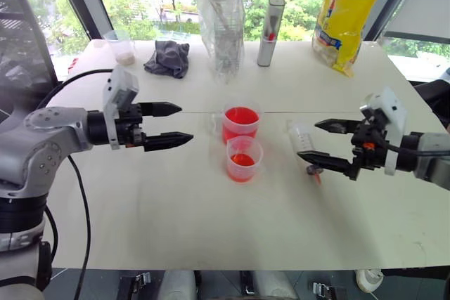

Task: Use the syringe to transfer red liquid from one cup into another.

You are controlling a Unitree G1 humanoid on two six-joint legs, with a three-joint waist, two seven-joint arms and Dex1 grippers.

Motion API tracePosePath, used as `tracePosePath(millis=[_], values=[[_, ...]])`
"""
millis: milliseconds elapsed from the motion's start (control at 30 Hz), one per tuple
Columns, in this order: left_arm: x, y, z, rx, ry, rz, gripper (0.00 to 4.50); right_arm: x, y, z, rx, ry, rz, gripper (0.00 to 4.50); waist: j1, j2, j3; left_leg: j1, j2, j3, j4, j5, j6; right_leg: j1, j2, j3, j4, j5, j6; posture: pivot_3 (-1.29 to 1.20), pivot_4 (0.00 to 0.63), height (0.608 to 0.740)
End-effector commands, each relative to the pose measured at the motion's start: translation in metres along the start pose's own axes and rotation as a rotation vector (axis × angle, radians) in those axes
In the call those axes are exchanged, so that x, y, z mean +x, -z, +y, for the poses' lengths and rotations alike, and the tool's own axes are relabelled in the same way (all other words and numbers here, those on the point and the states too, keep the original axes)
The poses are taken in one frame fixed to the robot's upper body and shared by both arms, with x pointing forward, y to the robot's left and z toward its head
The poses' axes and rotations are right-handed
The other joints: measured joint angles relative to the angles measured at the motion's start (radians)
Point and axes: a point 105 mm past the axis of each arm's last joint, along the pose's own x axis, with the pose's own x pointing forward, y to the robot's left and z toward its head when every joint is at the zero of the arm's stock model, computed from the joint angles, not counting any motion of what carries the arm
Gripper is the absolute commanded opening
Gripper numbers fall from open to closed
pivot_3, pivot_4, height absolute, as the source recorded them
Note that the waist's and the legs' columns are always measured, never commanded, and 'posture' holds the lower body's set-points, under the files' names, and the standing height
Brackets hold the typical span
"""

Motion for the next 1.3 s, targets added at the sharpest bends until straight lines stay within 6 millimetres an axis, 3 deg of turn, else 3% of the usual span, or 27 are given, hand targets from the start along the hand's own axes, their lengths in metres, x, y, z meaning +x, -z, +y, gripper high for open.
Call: tracePosePath(millis=[33,800,1133,1300], values=[[-0.006,-0.011,-0.002,0.045,-0.007,-0.026,4.50,-0.003,-0.010,-0.001,-0.047,0.014,-0.024,4.46,0.000,0.000,0.000,0.000,0.000,0.000,0.000,0.000,0.000,0.000,0.000,0.000,0.000,0.000,0.000,0.00,0.150,0.740],[-0.005,-0.015,0.000,0.046,-0.002,-0.035,4.50,-0.004,-0.007,-0.001,-0.030,0.022,-0.010,4.46,0.000,0.000,0.000,0.000,0.000,0.000,0.000,0.000,0.000,0.000,0.000,0.000,0.000,0.000,0.000,0.00,0.150,0.740],[0.000,-0.015,0.000,0.049,0.013,-0.046,4.50,-0.001,0.008,-0.028,0.082,0.129,0.174,4.46,-0.003,0.000,0.000,0.000,0.000,0.000,0.001,0.000,0.000,0.000,0.000,0.000,0.001,0.000,0.000,0.00,0.150,0.740],[0.005,-0.017,0.002,0.059,0.031,-0.050,4.50,0.013,0.015,-0.059,0.264,0.215,0.290,4.46,-0.004,0.000,0.000,0.000,0.000,0.001,0.001,0.000,0.000,0.000,0.000,0.001,0.001,0.000,0.000,0.00,0.150,0.740]])
